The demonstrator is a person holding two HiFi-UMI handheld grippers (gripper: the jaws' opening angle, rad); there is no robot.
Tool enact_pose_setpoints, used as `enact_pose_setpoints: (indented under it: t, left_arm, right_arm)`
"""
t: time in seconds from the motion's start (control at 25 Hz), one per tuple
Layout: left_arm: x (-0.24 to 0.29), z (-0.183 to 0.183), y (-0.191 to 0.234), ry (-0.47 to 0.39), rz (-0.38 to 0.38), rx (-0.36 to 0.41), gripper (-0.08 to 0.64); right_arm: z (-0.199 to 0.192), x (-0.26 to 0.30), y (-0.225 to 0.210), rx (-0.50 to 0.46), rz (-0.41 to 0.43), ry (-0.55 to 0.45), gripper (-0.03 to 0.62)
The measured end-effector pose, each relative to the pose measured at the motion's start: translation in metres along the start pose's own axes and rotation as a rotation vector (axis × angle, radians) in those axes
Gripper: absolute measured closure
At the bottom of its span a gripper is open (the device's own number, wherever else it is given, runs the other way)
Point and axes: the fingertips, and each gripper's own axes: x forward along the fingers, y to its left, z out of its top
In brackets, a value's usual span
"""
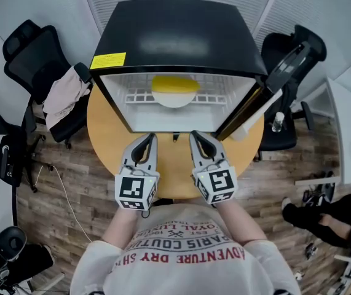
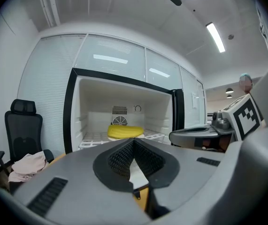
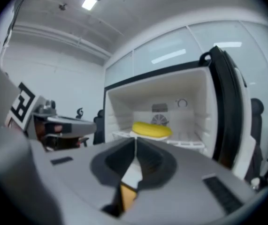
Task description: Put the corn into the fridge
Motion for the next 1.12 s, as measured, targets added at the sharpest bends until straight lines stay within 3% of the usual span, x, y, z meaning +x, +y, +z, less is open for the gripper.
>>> enact_pose_setpoints:
  t: [0.16, 0.4, 0.92, 1.12]
  left_arm:
    - [-0.004, 0.005, -0.006, -0.008, -0.009, 0.005, 0.535]
    - [-0.010, 0.006, -0.015, -0.008, -0.025, 0.014, 0.535]
    - [-0.015, 0.007, -0.016, -0.013, -0.031, 0.000, 0.535]
    - [-0.013, 0.005, -0.018, -0.020, -0.041, -0.003, 0.535]
  right_arm:
    - [0.000, -0.009, -0.004, -0.045, -0.027, 0.009, 0.563]
    - [0.001, -0.014, 0.008, -0.015, 0.025, 0.024, 0.565]
    - [0.006, -0.020, 0.012, -0.022, 0.012, 0.017, 0.565]
    - [0.004, -0.022, 0.010, -0.088, -0.014, 0.031, 0.565]
